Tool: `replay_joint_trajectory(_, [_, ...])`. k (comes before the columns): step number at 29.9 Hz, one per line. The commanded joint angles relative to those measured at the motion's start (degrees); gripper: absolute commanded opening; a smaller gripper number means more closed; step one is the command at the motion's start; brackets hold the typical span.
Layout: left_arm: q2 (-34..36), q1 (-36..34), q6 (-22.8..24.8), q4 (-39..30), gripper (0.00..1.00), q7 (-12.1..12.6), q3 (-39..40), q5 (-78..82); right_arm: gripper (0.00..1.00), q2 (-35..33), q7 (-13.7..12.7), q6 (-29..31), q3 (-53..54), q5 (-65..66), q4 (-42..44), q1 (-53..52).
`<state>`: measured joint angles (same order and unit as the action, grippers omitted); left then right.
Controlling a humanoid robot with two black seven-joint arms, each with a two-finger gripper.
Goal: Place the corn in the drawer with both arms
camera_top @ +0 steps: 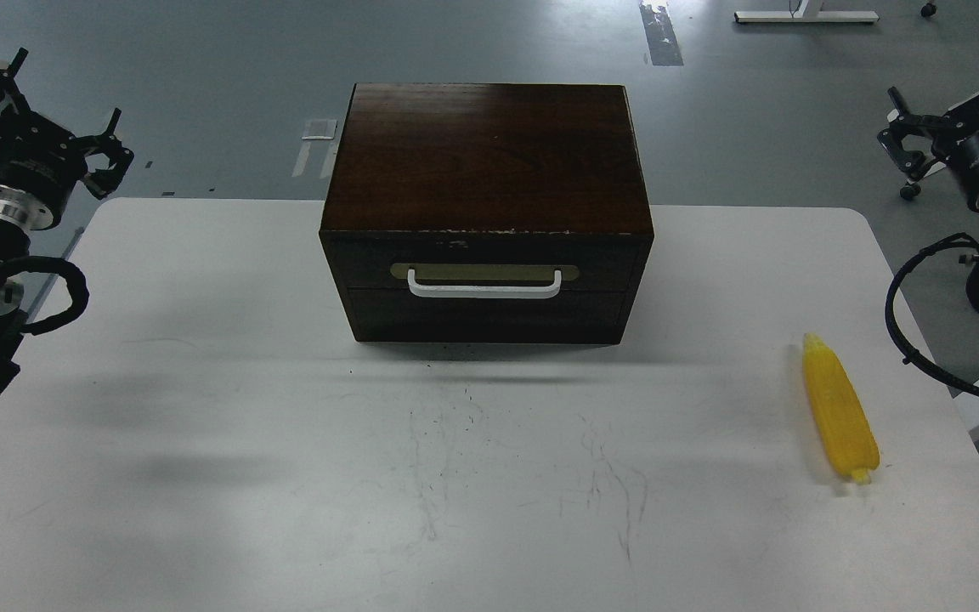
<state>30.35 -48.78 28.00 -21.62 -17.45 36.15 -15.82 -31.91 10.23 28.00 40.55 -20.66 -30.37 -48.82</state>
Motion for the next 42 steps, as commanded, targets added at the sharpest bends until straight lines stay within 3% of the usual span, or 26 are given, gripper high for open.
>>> replay_joint_trajectory(1, [0.06, -0.17, 0.0, -0.09, 0.98, -0.04, -0.12, 0.09, 1.0, 0.0, 0.06, 0.0, 0.06, 0.0, -0.13, -0.13])
replay_joint_trajectory(17, [0.85, -0.88, 0.0, -0.26, 0.97, 0.4, -0.2, 2.02, 1.0, -0.09, -0.21, 0.0, 0.23, 0.0, 0.13, -0.84])
replay_joint_trajectory(26, [7.7, -6.49, 0.0, -2.11, 0.95, 0.05, -0.2, 15.54, 1.0, -1.14, 0.14, 0.0, 0.06, 0.09, 0.57, -1.37])
replay_joint_trajectory(32, [12.01, -12.64, 0.0, -11.05, 0.89, -0.04, -0.2, 28.27, 1.0, -1.84, 0.23, 0.0, 0.06, 0.09, 2.15, -1.89])
replay_joint_trajectory(42, [11.75, -22.48, 0.0, -31.35, 0.85, -0.3, -0.12, 60.79, 1.0, -1.84, 0.23, 0.0, -0.12, 0.09, 2.15, -3.3])
